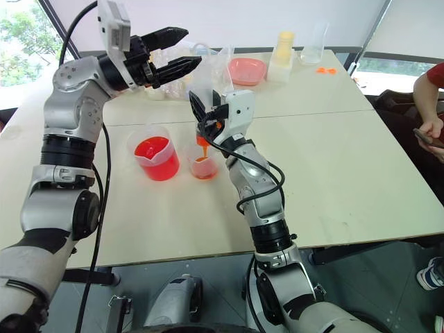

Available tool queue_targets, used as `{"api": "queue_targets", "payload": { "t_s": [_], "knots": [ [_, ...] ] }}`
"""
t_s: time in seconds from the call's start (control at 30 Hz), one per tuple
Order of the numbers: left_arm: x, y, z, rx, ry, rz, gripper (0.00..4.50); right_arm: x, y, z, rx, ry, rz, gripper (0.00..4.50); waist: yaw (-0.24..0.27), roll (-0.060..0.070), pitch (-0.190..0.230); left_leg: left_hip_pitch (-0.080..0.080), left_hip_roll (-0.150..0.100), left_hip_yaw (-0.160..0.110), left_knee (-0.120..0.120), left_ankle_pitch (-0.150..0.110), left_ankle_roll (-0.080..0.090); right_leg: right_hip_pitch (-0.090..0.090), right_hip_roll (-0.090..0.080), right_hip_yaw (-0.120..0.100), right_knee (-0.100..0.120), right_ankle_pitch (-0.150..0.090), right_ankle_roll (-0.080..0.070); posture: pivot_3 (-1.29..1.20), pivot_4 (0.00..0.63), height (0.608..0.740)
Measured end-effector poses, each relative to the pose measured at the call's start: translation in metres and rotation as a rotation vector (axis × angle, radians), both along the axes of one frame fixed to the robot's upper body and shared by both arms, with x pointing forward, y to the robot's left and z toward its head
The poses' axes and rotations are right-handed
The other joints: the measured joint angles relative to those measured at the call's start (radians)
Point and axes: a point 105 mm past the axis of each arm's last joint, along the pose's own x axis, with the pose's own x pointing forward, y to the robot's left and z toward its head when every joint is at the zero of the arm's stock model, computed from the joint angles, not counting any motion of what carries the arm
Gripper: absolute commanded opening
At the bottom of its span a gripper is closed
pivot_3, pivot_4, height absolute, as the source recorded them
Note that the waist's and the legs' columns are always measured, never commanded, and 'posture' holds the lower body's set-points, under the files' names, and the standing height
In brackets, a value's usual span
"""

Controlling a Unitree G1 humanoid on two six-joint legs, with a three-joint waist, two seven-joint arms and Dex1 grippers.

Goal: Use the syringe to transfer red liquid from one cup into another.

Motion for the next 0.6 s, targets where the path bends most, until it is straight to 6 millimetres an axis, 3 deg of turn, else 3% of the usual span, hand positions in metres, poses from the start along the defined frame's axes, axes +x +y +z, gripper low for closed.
{"api": "queue_targets", "payload": {
  "t_s": [0.03, 0.1, 0.2, 0.27, 0.6],
  "knots": [
    [0.0009, -0.0015, 0.0013, -0.003, -0.001, 0.002, 2.85, -0.0001, -0.0002, -0.0005, -0.003, -0.002, -0.003, 1.41, 0.000, 0.000, 0.000, 0.000, 0.000, 0.000, 0.000, 0.000, 0.000, 0.000, 0.000, 0.000, 0.000, 0.000, 0.000, 0.00, 0.150, 0.740],
    [0.0013, -0.0047, 0.0034, -0.008, -0.012, 0.002, 2.18, -0.0007, -0.0002, -0.0002, -0.008, -0.011, -0.006, 1.41, 0.000, 0.000, 0.000, 0.000, 0.000, 0.000, 0.000, 0.000, 0.000, 0.000, 0.000, 0.000, 0.000, 0.000, 0.000, 0.00, 0.150, 0.740],
    [0.0033, -0.0063, 0.0005, -0.005, -0.012, 0.007, 0.69, -0.0010, -0.0007, 0.0006, -0.008, -0.019, -0.009, 1.41, -0.001, 0.000, 0.000, 0.000, 0.000, 0.000, 0.000, 0.000, 0.000, 0.000, 0.000, 0.000, 0.000, 0.000, 0.000, 0.00, 0.150, 0.740],
    [0.0029, -0.0100, -0.0021, 0.022, -0.023, 0.002, 0.02, -0.0001, -0.0013, -0.0003, -0.010, -0.016, -0.015, 1.41, -0.001, 0.000, 0.000, 0.000, 0.000, 0.000, 0.000, 0.000, 0.000, 0.000, 0.000, 0.000, 0.000, 0.000, 0.000, 0.00, 0.150, 0.740],
    [-0.0006, -0.0077, -0.0040, 0.084, -0.038, -0.011, 0.02, -0.0005, 0.0008, -0.0040, -0.027, -0.014, -0.012, 1.41, -0.001, 0.000, 0.000, 0.000, 0.000, 0.000, 0.000, 0.000, 0.000, 0.000, 0.000, 0.000, 0.000, 0.000, 0.000, 0.00, 0.150, 0.740]
  ]
}}
